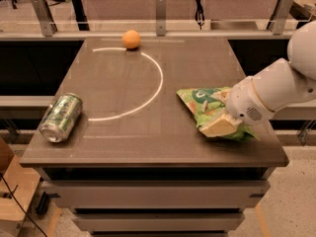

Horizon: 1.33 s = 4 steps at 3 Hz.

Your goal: Move green rice chip bag near orange

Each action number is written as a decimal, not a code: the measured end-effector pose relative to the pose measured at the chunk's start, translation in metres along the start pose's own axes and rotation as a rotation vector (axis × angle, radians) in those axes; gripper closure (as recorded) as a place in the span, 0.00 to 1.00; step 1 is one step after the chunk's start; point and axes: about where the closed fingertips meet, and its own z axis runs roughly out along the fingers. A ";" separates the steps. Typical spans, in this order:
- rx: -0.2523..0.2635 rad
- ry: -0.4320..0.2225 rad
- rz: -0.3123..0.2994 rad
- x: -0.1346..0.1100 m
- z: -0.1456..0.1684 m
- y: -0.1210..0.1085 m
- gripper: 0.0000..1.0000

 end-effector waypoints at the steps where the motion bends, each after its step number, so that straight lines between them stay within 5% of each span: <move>1: 0.083 -0.046 -0.065 -0.034 -0.031 -0.027 1.00; 2: 0.147 -0.087 -0.096 -0.060 -0.061 -0.041 1.00; 3: 0.152 -0.093 -0.085 -0.058 -0.055 -0.041 1.00; 4: 0.217 -0.126 -0.123 -0.073 -0.052 -0.061 1.00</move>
Offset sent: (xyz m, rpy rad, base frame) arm 0.0160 0.0003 0.0253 0.0067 -0.0645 0.0023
